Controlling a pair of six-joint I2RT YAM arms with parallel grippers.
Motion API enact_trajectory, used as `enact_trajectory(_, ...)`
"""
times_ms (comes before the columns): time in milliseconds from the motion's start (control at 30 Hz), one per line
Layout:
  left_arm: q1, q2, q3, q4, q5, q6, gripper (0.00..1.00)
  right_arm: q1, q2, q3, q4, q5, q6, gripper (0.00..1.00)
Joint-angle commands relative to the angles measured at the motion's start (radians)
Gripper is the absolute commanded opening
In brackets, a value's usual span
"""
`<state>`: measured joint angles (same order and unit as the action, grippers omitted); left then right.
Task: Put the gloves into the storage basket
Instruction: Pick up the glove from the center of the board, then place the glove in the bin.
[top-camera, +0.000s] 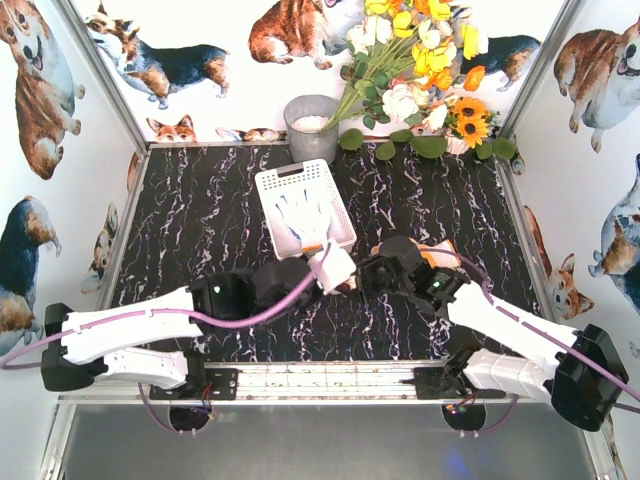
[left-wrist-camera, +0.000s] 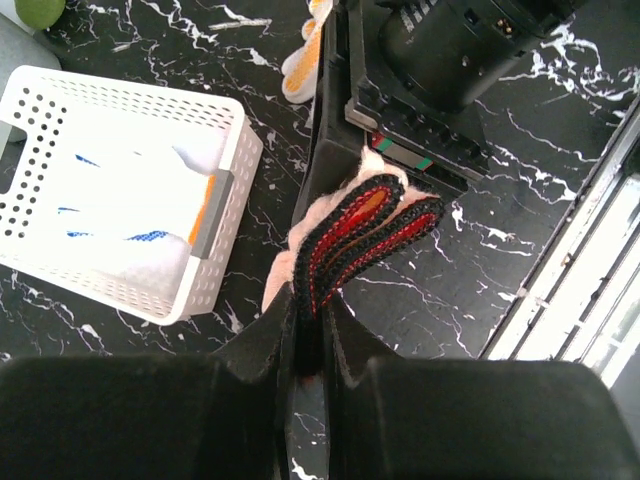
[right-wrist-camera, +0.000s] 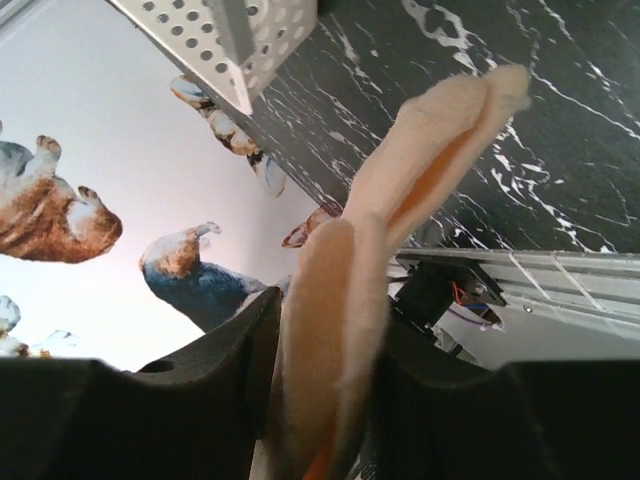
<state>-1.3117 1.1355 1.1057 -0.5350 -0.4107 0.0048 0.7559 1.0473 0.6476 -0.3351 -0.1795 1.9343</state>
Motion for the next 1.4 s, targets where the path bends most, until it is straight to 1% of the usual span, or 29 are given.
enact_trajectory(0,0.093,-0.008,0.075,-0.010,0.150,0.030,0.00,-0.028,0.019,0.110,0.036,0.010,-0.115,0.31)
enact_trajectory(33,0.119,-0.003,0.084,-0.014,0.183,0.037,0.00,-0.034,0.023,0.126,0.031,0.012,-0.136,0.28)
enact_trajectory(233,0.288,0.041,0.163,-0.032,0.335,0.096,0.00,-0.076,0.080,0.235,0.038,0.004,-0.247,0.00)
enact_trajectory(500,0.500,0.132,0.282,-0.071,0.436,0.205,0.00,-0.147,0.281,0.440,0.045,-0.034,-0.467,0.00)
enact_trajectory(700,0.645,0.204,0.334,-0.057,0.527,0.258,0.00,-0.200,0.461,0.580,0.099,-0.104,-0.582,0.00)
enact_trajectory(867,0.718,0.277,0.367,-0.051,0.533,0.321,0.00,-0.233,0.619,0.676,0.213,-0.178,-0.635,0.00)
enact_trajectory(1067,0.804,0.374,0.383,0.004,0.549,0.356,0.00,-0.272,0.819,0.793,0.339,-0.252,-0.710,0.00)
enact_trajectory(1200,0.858,0.446,0.422,0.026,0.561,0.383,0.00,-0.294,0.956,0.883,0.438,-0.329,-0.729,0.00)
enact_trajectory(1367,0.885,0.548,0.498,0.010,0.542,0.438,0.00,-0.304,1.102,1.022,0.459,-0.370,-0.803,0.00)
